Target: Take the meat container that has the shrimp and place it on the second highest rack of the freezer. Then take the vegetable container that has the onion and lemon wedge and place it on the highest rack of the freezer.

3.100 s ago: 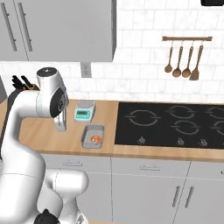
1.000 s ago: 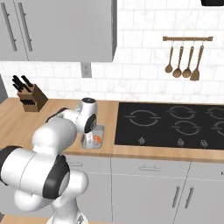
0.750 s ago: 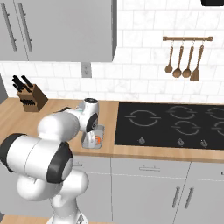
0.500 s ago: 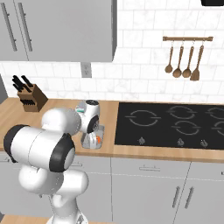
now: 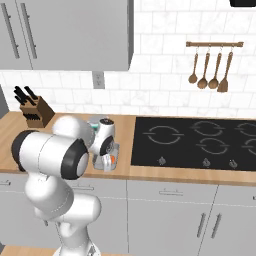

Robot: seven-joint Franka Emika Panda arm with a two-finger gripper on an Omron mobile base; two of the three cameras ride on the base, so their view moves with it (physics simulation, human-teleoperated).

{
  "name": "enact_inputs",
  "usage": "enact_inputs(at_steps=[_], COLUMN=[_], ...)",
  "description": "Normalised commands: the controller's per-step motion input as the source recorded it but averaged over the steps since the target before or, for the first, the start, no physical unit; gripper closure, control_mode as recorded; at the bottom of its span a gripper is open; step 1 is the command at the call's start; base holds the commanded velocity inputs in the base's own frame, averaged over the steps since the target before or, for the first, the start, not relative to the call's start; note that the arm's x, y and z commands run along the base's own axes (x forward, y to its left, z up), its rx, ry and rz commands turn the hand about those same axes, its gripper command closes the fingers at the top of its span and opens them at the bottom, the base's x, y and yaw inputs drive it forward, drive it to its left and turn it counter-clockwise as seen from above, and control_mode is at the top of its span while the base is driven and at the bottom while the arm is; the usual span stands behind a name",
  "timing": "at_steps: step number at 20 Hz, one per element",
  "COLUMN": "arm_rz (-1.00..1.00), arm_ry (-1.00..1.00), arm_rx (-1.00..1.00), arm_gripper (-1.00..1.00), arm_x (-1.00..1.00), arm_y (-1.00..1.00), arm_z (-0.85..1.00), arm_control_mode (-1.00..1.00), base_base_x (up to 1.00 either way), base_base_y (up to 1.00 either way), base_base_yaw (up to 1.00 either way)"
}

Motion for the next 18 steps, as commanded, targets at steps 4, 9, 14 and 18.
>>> enact_inputs(at_steps=[4,9,14,18], arm_rz=[0.0,0.0,0.0,0.0], arm_ry=[0.0,0.0,-0.17,-0.16], arm_rx=[0.0,0.0,-0.01,0.0], arm_gripper=[1.0,1.0,1.0,1.0], arm_x=[0.23,0.14,-0.13,-0.2], arm_y=[0.0,0.0,0.05,0.0], arm_z=[-0.2,-0.11,-0.08,0.06], arm_control_mode=[-1.0,-1.0,-1.0,-1.0], base_base_x=[0.0,0.0,0.0,0.0], base_base_y=[0.0,0.0,0.0,0.0], base_base_yaw=[0.0,0.0,0.0,0.0])
